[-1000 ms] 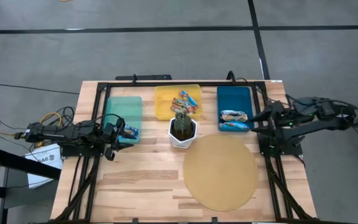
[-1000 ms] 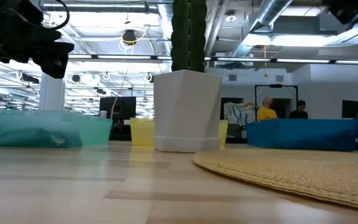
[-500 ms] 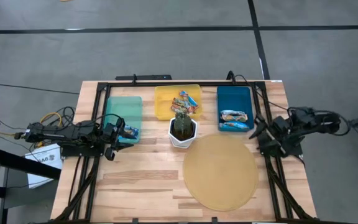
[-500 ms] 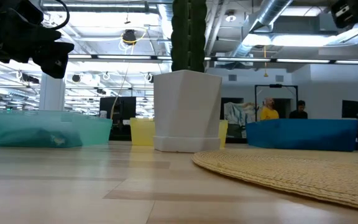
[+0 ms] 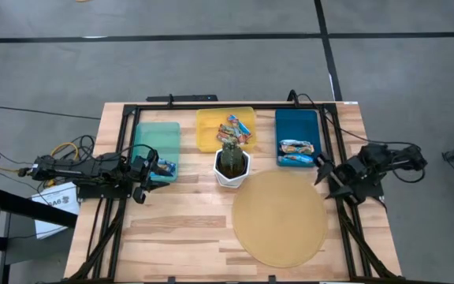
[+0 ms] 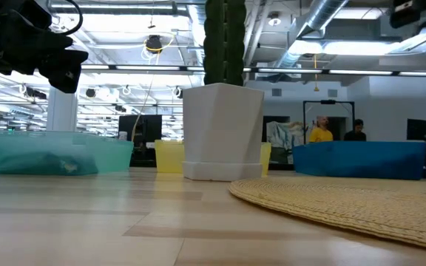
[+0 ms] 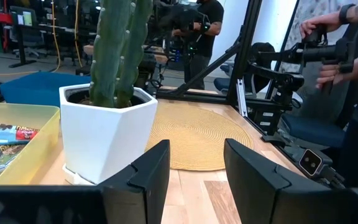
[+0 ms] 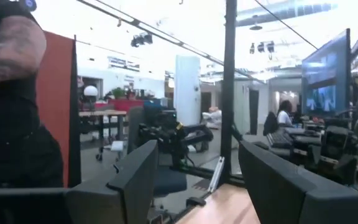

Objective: Pick and place Granola Bars by type
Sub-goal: Return to Home Position

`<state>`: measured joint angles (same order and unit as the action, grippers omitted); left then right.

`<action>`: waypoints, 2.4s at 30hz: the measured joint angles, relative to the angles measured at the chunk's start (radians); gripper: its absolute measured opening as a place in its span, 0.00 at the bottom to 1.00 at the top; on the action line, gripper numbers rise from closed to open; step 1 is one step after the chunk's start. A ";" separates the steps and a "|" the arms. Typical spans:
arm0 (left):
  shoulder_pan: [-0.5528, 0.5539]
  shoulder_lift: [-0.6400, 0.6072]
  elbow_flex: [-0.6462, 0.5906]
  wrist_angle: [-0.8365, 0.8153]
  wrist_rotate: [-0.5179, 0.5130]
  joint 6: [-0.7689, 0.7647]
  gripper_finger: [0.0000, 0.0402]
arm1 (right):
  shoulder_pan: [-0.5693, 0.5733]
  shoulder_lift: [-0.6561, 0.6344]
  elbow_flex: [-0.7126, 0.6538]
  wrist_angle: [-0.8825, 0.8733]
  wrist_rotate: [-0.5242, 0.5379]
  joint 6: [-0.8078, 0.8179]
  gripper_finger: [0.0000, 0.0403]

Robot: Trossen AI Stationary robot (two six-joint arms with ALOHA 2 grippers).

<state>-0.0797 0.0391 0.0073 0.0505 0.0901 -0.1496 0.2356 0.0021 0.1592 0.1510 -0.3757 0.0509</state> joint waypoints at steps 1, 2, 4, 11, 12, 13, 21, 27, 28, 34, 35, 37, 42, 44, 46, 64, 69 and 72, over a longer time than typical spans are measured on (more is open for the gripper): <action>0.000 0.000 0.000 0.000 0.000 0.000 0.36 | 0.000 0.000 -0.015 0.032 -0.010 0.001 0.54; 0.000 0.000 0.000 0.000 0.000 0.000 0.36 | 0.000 0.000 -0.033 0.049 -0.017 0.001 0.54; 0.000 0.000 0.000 0.000 0.000 0.000 0.36 | 0.000 0.001 -0.067 0.092 -0.024 0.002 0.54; 0.000 0.000 0.000 0.000 0.000 0.000 0.36 | 0.000 0.000 -0.142 0.220 -0.038 0.104 0.54; 0.000 0.000 0.000 0.000 0.000 0.000 0.36 | 0.001 0.000 -0.151 0.230 -0.024 0.139 0.54; 0.000 0.000 0.000 0.000 0.000 0.000 0.36 | 0.001 0.001 -0.151 0.221 -0.003 0.162 0.54; 0.000 0.000 0.000 0.000 0.000 0.000 0.36 | 0.000 0.000 -0.152 0.182 0.102 0.207 0.52; 0.000 0.000 0.000 0.000 0.000 0.000 0.36 | 0.037 0.000 -0.152 0.091 0.211 0.206 0.49; 0.000 0.000 0.000 0.000 0.000 0.000 0.36 | 0.047 0.000 -0.152 0.063 0.237 0.195 0.49; 0.000 0.000 0.000 0.000 0.000 0.000 0.36 | 0.088 0.000 -0.152 -0.091 0.374 0.185 0.48; 0.000 0.000 0.000 0.000 0.000 0.000 0.36 | 0.089 0.000 -0.152 -0.107 0.374 0.181 0.48; 0.000 0.000 0.000 0.000 0.000 0.000 0.36 | 0.091 0.000 -0.152 -0.136 0.368 0.179 0.48; 0.000 0.000 0.000 0.000 0.000 0.000 0.36 | 0.104 0.001 -0.147 -0.150 0.353 0.153 0.48; 0.000 0.000 0.000 0.000 0.000 0.000 0.36 | 0.105 0.000 -0.146 -0.151 0.354 0.170 0.48; 0.000 0.000 0.000 0.000 0.000 0.000 0.36 | 0.105 0.000 -0.146 -0.152 0.353 0.185 0.48; 0.000 0.000 0.000 0.000 0.000 0.000 0.36 | 0.105 0.000 -0.143 -0.154 0.351 0.185 0.47; 0.000 0.000 0.000 0.000 0.000 0.000 0.36 | 0.105 0.000 -0.143 -0.153 0.351 0.186 0.47; 0.000 0.000 0.000 0.000 0.000 0.000 0.36 | 0.105 0.000 -0.142 -0.152 0.351 0.186 0.48</action>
<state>-0.0797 0.0391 0.0072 0.0505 0.0900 -0.1495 0.3401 0.0025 0.0173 -0.0010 -0.0250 0.2367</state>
